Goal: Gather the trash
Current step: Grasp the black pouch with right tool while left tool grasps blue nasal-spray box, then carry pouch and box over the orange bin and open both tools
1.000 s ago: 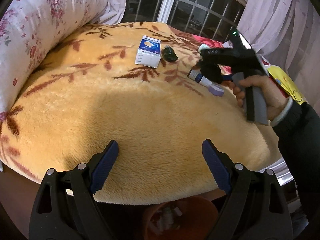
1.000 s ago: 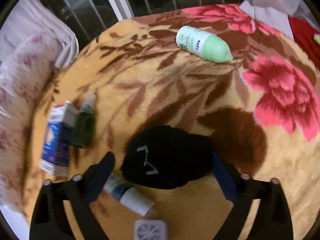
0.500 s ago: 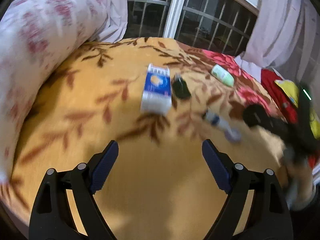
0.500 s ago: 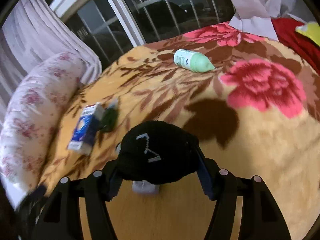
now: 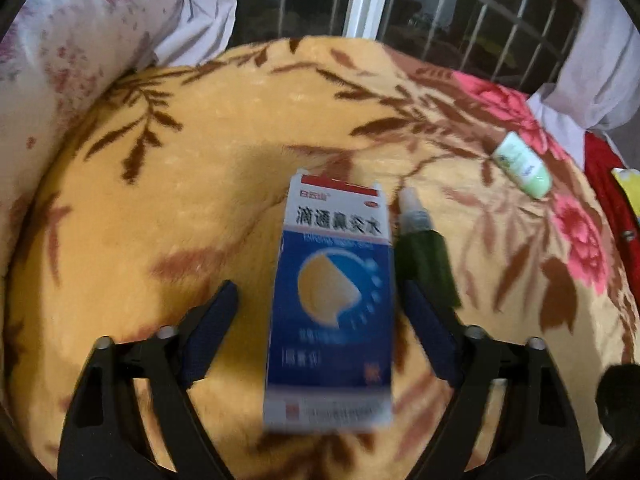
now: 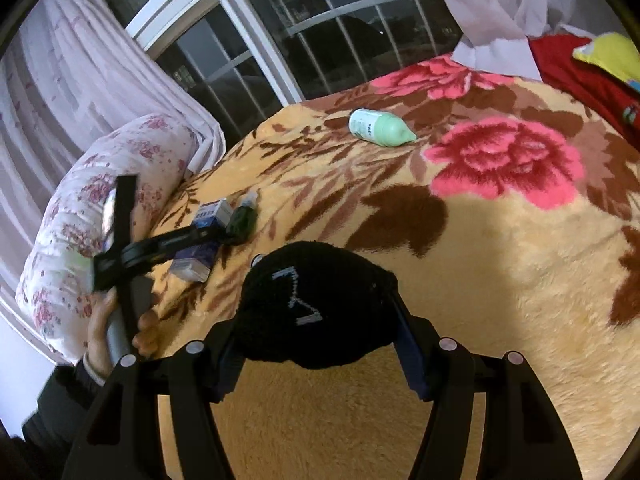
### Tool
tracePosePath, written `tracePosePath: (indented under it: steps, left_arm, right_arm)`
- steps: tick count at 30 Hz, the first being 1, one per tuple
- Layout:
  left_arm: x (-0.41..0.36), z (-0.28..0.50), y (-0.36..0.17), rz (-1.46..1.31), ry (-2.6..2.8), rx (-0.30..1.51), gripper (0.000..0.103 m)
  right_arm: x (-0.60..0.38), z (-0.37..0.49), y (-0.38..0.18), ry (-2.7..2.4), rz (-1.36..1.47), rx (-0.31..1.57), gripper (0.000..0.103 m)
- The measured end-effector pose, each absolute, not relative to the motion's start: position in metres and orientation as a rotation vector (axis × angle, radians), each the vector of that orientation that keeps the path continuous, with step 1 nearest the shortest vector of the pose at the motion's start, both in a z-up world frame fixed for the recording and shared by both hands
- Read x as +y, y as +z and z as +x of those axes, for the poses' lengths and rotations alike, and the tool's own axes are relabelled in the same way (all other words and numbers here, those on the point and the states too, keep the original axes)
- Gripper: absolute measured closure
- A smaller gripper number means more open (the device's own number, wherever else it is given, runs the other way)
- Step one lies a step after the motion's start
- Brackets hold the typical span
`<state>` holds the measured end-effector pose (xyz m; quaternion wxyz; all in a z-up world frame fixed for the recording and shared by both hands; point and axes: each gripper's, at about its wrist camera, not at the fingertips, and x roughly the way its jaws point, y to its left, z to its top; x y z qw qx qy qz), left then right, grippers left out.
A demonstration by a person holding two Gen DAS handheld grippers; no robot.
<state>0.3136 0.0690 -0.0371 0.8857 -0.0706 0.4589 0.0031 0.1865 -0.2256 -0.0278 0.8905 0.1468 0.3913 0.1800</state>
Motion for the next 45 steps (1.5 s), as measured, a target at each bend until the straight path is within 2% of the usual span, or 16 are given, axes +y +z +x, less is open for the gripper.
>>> tracePosePath:
  steps: [1,2,11,19,25,33,45]
  left_arm:
    - [0.07,0.321,-0.044,-0.125,0.036,0.973,0.051]
    - [0.07,0.322,-0.045,-0.113,0.049,0.964,0.053]
    - [0.064,0.29,-0.028,-0.103,0.043,0.887,0.054]
    - [0.049,0.17,0.012,-0.165,-0.083,0.79,0.054]
    - [0.03,0.071,0.018,-0.094,-0.117,0.745,0.054]
    - [0.002,-0.028,-0.019,-0.016,-0.159,0.797,0.054]
    - [-0.023,-0.065,-0.111,0.008,-0.24,1.057,0.054]
  right_arm:
    - [-0.226,0.185,-0.028,0.376,0.305,0.809,0.04]
    - [-0.224,0.182,-0.029,0.382,0.304,0.811,0.04]
    - [-0.217,0.157,-0.028,0.398,0.305,0.81,0.04]
    - [-0.214,0.111,-0.018,0.421,0.255,0.796,0.04]
    - [-0.214,0.058,-0.016,0.451,0.216,0.798,0.04]
    - [-0.222,-0.011,-0.034,0.472,0.165,0.857,0.039]
    - [-0.221,-0.065,-0.103,0.506,0.087,1.096,0.039]
